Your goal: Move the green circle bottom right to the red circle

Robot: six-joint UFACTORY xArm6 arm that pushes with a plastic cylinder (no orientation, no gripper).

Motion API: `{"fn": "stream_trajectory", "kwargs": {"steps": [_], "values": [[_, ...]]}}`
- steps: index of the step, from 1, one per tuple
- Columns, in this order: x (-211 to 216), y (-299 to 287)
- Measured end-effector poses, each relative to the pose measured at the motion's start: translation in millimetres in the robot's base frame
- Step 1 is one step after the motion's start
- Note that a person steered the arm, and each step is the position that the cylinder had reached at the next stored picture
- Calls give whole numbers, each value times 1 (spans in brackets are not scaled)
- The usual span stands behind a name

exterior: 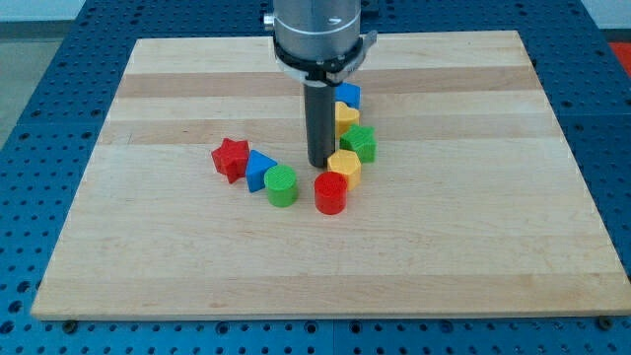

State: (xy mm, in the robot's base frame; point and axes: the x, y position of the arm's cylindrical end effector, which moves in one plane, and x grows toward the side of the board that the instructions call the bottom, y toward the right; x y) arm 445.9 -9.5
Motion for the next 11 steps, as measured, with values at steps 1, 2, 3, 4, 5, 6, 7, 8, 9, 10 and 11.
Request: {"fn": "stream_trajectory", "kwargs": {"steps": [1,2,3,4,5,6,7,8,9,10,11], "values": [[10,-34],[67,-51],[85,-46],[75,-68],[39,-76],[28,-132],[62,-149],[93,-145],[101,-86],[97,-120],[61,-125]]}}
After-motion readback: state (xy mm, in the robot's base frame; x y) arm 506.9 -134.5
